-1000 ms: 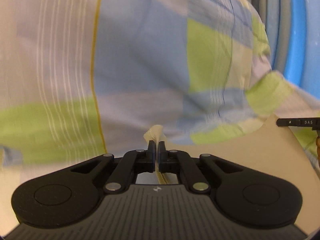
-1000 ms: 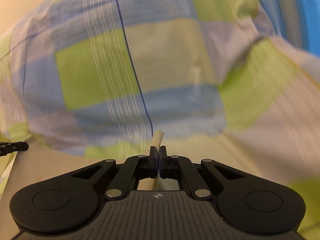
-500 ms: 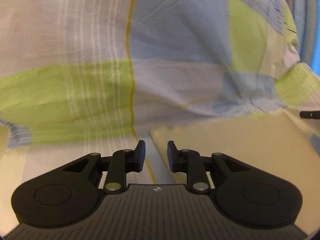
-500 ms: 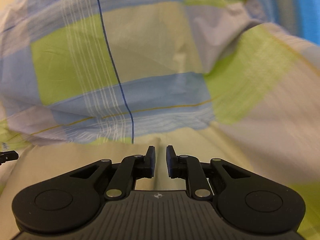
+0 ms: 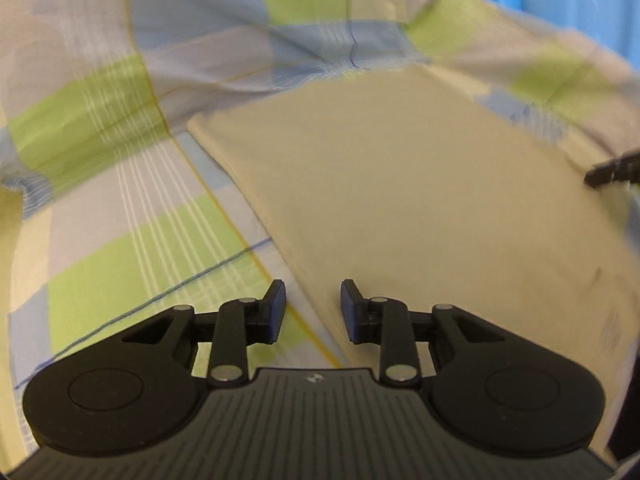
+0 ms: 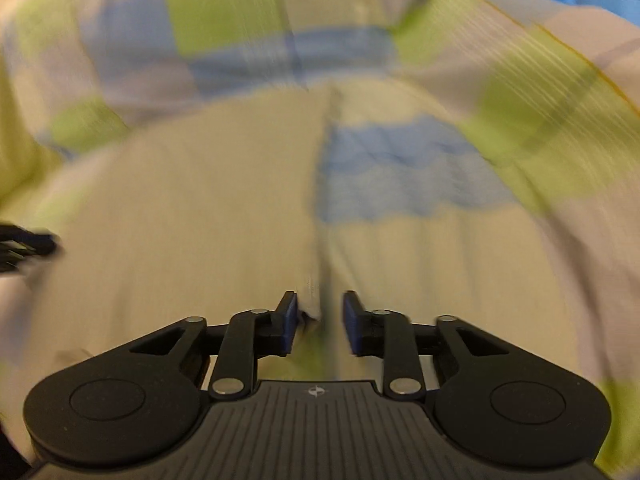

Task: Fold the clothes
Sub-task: 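Lower the garment onto the sheet and open both grippers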

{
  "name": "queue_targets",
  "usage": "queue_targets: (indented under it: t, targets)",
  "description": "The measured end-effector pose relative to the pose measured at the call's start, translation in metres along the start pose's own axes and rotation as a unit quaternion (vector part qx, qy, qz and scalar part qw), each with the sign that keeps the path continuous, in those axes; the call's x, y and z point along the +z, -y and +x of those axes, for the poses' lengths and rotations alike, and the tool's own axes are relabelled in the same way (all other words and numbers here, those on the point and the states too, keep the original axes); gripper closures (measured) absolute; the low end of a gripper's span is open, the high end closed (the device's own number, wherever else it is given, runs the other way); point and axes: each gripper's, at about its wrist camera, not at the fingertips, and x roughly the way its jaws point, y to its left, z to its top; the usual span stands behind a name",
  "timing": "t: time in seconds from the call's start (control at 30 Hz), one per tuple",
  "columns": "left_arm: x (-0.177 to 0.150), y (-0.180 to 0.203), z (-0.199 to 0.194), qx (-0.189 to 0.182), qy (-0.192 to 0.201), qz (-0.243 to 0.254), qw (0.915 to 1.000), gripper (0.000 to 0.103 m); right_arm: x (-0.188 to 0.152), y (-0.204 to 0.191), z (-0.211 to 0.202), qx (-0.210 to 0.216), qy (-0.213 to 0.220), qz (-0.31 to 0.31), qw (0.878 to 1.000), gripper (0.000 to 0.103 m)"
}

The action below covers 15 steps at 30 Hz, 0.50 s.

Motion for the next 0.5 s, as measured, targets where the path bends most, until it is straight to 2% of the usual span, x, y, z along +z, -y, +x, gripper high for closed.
queue_targets:
  t: [0.07, 0.13, 0.23, 0.33, 0.43, 0.5]
  targets:
    - [-0.001, 0.002, -0.011, 0.025, -0.011, 0.011, 0.9996, 0.076, -0.008, 0.005, -0.023, -0.019, 0.009, 0.023, 1.0, 0.077]
    - [-0.004, 0.003, -0.031, 0.039, -0.005, 0.007, 0.9992, 0.078, -0.02, 0.0, -0.048, 0.013, 0.024, 0.052, 0.998, 0.077]
    - [-0.008, 0.015, -0.065, 0.01, 0.012, -0.029, 0.9995, 0.077, -0.042, -0.024, -0.074, 0.064, 0.031, 0.069, 0.995, 0.077]
    - [-0.016, 0.051, -0.09, -0.022, 0.011, -0.019, 0.9995, 0.072, -0.063, -0.055, -0.087, 0.101, 0.019, 0.075, 0.992, 0.072]
    - [-0.032, 0.09, -0.11, -0.037, 0.011, -0.012, 0.9992, 0.065, -0.081, -0.075, -0.108, 0.097, 0.021, 0.075, 0.992, 0.057]
    - [-0.045, 0.106, -0.124, -0.038, 0.015, -0.03, 0.9987, 0.055, -0.09, -0.083, -0.126, 0.084, 0.03, 0.065, 0.994, 0.039]
